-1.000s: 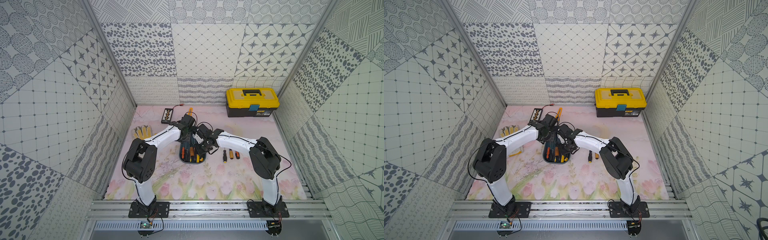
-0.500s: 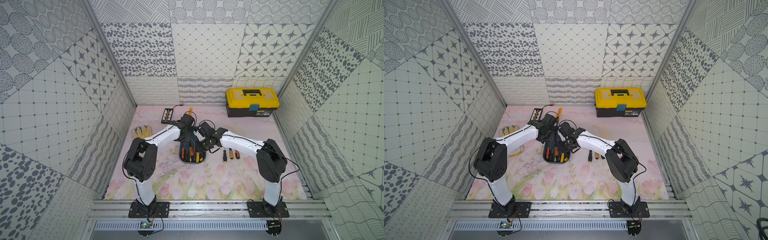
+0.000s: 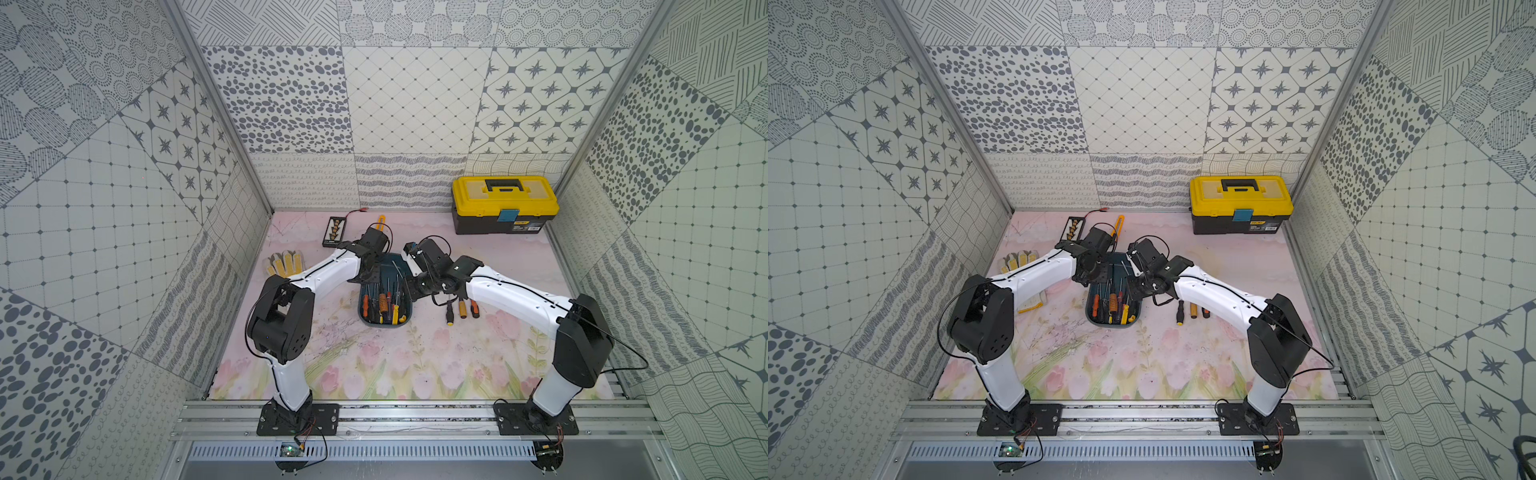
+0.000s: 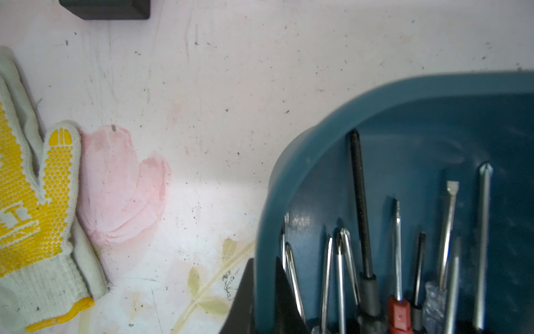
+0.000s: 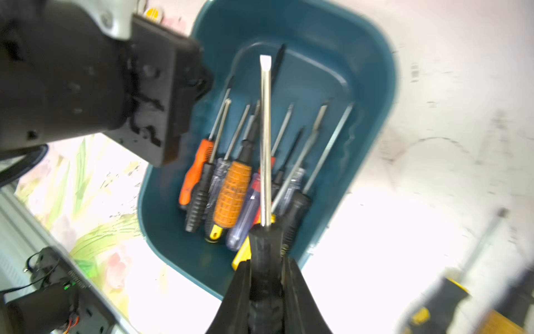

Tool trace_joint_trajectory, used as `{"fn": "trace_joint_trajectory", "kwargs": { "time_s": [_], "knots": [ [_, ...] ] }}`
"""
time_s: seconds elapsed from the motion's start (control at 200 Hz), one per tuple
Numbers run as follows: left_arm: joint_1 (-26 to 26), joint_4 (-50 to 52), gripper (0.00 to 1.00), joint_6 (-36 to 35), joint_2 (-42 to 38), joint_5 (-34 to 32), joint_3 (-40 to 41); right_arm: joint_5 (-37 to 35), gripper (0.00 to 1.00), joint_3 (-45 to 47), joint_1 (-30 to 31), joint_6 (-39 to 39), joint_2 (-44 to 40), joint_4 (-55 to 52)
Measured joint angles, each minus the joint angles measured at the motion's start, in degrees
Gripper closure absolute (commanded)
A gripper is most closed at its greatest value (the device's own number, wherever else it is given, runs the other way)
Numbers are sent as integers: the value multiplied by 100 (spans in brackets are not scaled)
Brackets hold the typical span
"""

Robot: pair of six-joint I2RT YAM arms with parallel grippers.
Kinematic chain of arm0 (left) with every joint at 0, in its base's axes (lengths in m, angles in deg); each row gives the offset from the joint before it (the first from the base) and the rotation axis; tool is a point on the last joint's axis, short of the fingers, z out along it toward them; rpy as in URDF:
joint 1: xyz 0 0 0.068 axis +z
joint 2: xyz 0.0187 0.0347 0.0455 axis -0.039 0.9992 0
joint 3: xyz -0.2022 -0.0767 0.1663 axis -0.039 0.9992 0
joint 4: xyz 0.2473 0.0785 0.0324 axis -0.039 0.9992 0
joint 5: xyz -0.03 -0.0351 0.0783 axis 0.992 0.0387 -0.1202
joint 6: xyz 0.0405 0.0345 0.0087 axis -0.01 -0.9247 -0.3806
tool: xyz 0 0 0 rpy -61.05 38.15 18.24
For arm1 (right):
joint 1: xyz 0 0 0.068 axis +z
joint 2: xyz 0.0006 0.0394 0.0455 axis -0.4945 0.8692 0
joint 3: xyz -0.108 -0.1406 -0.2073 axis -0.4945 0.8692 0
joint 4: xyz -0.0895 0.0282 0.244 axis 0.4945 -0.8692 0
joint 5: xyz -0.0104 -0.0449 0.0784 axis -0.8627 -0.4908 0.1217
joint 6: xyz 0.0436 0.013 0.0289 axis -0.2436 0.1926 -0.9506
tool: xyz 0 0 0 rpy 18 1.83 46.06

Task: Take out the screwdriver from the storage box
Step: Place the screwdriver at the center of the board.

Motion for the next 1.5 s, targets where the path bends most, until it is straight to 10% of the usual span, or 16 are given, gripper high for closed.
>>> {"fn": "trace_joint_trajectory", "kwargs": {
  "time_s": [0.59,1.501],
  "knots": [
    [0,2,100,11,0,0,0,-1029,100,1519,-2020,96,-887,-693],
    [4,4,100,11,0,2,0,-1373,100,1521,-2470,643,481,-693]
  ]
}}
